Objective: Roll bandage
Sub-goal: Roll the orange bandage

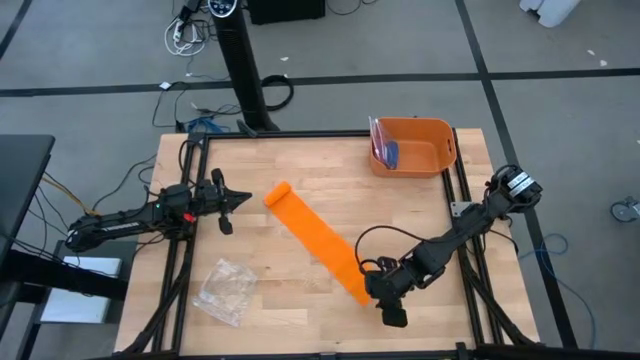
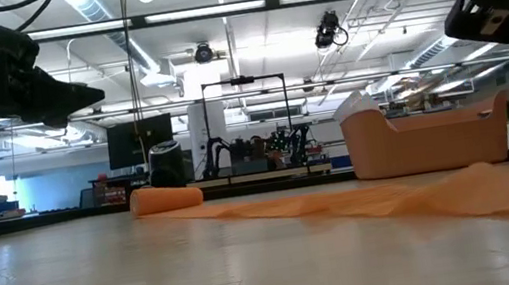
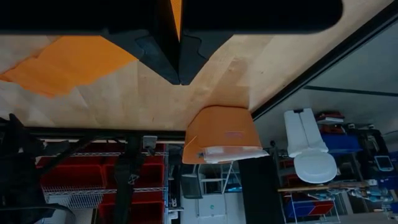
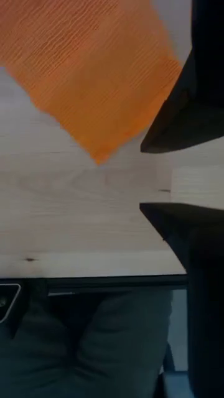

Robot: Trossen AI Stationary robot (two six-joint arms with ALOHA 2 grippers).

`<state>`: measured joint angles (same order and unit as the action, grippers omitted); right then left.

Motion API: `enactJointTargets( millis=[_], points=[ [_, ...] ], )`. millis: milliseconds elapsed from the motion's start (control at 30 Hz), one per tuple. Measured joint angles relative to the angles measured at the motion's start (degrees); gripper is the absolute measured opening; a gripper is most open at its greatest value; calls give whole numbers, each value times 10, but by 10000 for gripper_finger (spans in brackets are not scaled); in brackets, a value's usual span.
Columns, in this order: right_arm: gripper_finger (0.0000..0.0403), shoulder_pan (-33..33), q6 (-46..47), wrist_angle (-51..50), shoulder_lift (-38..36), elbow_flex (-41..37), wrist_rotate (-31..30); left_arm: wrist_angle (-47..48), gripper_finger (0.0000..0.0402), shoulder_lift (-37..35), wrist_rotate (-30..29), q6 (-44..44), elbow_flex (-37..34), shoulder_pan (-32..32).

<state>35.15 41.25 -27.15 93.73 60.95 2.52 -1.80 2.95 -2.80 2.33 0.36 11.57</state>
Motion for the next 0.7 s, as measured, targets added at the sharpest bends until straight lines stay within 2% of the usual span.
enactJointTargets(
  millis=[133,233,333,500,567,700],
  points=[
    [178,0,17,0,0,0,-11,0,12,0,0,0,0,0],
    [172,-2,17,15,0,-13,-45,0,12,0,0,0,0,0],
    [132,-4,14,28,3,-36,-63,0,12,0,0,0,0,0],
    [22,-8,1,74,39,-64,-66,0,12,0,0,0,0,0],
    [9,-7,-8,85,62,-64,-60,-3,12,1,0,0,0,0],
    [20,-6,-2,105,91,-61,-33,-4,12,1,0,0,0,0]
  ],
)
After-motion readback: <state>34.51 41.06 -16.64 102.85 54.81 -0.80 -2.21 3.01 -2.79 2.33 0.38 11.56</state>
